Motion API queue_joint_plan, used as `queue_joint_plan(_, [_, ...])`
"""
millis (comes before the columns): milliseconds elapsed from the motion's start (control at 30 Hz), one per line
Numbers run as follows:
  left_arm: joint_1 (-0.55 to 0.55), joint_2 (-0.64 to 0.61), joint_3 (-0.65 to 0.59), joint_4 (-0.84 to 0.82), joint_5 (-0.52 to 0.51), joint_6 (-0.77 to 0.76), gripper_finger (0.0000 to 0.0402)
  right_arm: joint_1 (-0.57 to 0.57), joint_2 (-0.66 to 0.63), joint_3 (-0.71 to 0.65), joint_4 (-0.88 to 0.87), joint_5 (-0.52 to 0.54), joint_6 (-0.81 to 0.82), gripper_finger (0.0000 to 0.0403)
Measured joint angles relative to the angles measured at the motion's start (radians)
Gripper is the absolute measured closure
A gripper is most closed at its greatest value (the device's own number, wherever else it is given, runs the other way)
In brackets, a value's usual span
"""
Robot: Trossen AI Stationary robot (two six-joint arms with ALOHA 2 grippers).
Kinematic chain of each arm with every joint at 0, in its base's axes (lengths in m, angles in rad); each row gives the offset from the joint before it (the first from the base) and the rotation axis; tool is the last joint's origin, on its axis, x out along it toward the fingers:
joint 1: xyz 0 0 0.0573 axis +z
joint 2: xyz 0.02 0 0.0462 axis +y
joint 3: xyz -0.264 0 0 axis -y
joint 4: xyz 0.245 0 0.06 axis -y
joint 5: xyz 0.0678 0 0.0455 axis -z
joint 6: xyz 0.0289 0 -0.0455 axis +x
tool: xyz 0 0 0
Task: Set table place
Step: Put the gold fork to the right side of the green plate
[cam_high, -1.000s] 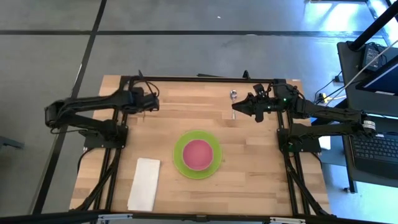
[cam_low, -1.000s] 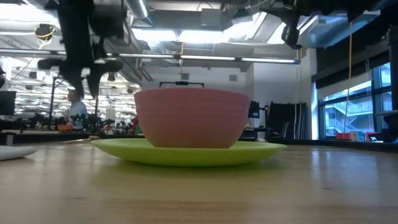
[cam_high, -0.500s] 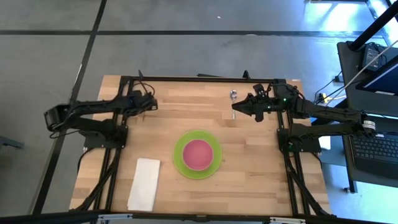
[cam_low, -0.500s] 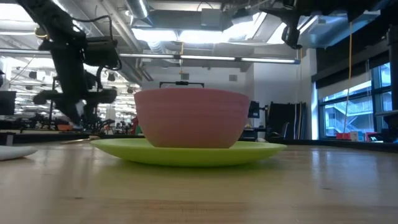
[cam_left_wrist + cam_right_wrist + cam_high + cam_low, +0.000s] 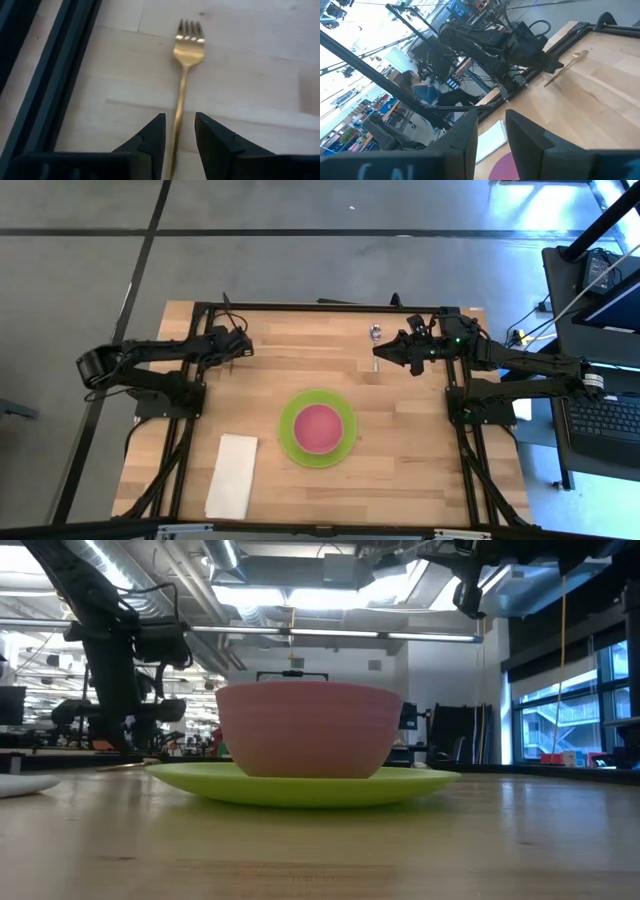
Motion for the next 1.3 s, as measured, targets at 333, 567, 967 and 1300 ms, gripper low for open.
queue_joint_plan(333, [0.004,0.130,0.001,0.077,0.006,0.000,0.0333,0.000,0.000,0.000,0.003,0.000,-0.002,0.0298])
queue_joint_plan(567, [0.020,0.194,0.010,0.084,0.010,0.002,0.0335,0.000,0.000,0.000,0.002,-0.001,-0.002,0.0299])
queue_joint_plan(967, [0.018,0.174,0.003,0.108,0.039,-0.041,0.0390,-0.001,0.000,0.000,0.002,-0.001,-0.004,0.0298])
queue_joint_plan(1300, [-0.037,0.023,0.052,0.184,0.195,-0.003,0.0397,-0.001,0.000,0.000,0.002,-0.001,-0.003,0.0298])
